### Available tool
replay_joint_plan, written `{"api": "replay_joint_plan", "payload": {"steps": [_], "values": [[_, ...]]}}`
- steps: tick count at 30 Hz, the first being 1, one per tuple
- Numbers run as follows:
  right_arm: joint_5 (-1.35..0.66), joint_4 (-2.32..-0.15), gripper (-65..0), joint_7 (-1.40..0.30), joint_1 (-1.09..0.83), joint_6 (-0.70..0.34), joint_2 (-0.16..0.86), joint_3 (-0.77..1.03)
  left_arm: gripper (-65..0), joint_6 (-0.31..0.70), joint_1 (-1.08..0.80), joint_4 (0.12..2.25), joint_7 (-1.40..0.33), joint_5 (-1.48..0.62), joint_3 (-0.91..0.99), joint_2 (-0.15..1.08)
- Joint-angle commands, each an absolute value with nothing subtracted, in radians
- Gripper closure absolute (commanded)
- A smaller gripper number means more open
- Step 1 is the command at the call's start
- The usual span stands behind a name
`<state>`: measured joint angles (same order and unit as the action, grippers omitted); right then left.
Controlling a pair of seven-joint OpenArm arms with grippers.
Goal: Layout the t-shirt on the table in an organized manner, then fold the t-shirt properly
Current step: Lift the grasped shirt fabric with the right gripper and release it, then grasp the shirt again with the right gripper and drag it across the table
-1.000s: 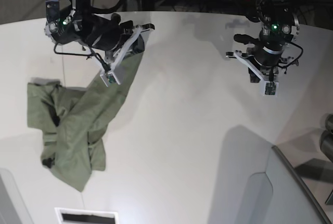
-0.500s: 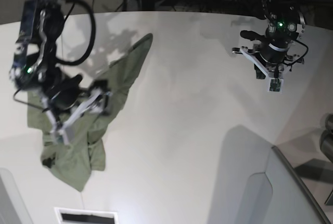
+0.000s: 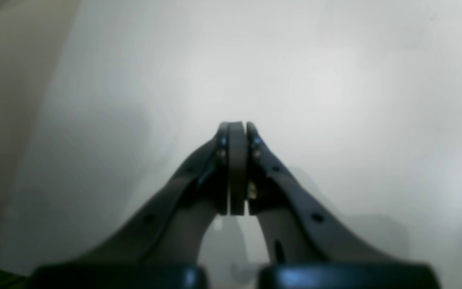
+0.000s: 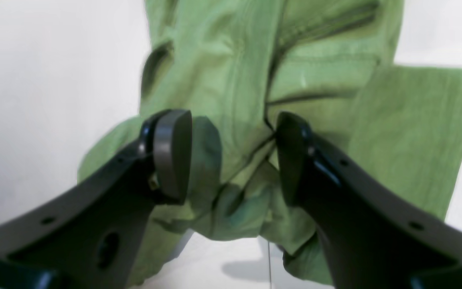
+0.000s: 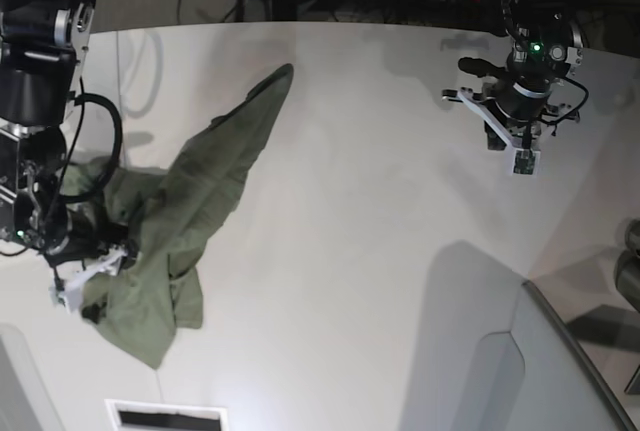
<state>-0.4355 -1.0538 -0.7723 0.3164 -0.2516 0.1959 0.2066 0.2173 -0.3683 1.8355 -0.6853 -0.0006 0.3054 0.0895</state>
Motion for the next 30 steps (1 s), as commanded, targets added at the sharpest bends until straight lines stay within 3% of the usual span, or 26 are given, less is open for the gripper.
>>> {"api": "replay_joint_plan", "payload": {"steps": [1, 8, 10, 13, 15, 17, 22, 26, 30], "values": [[-0.443, -1.058, -30.9, -0.746, 0.354, -0.257, 0.211, 0.208, 0.0, 0.214, -0.363, 1.844, -0.667, -0.001, 0.308, 0.094], [-0.443, -1.017, -29.1, -0.742, 0.367, -0.257, 0.206, 0.208, 0.0, 0.214, -0.361, 1.828, -0.667, -0.001, 0.308, 0.093], [-0.443, -1.017, -21.3, -0.746, 0.375, -0.257, 0.202, 0.208, 0.0, 0.214, -0.36, 1.828, -0.667, -0.001, 0.308, 0.093], [-0.446, -1.012, 0.0, -0.751, 0.384, -0.249, 0.197, 0.208, 0.0, 0.214, -0.36, 1.828, -0.667, -0.001, 0.308, 0.093], [-0.447, -1.015, -2.0, -0.782, 0.398, -0.249, 0.177, 0.208, 0.0, 0.214, -0.358, 1.828, -0.667, -0.001, 0.308, 0.093], [-0.449, -1.03, 0.0, -0.837, 0.423, -0.249, 0.162, 0.209, 0.0, 0.214, -0.358, 1.827, -0.667, -0.001, 0.308, 0.093], [-0.444, -1.205, 0.0, -0.98, 0.441, -0.249, -0.005, 0.168, 0.0, 0.214, -0.343, 1.827, -0.667, 0.004, 0.311, 0.096], [-0.449, -1.274, 0.0, -1.007, 0.44, -0.246, -0.124, -0.087, 0.0, 0.216, -0.317, 1.827, -0.667, -0.001, 0.414, 0.096], [-0.532, -1.277, 0.0, -0.924, 0.438, -0.213, -0.147, -0.424, 0.0, 0.22, -0.292, 1.827, -0.667, -0.001, 0.538, 0.097]]}}
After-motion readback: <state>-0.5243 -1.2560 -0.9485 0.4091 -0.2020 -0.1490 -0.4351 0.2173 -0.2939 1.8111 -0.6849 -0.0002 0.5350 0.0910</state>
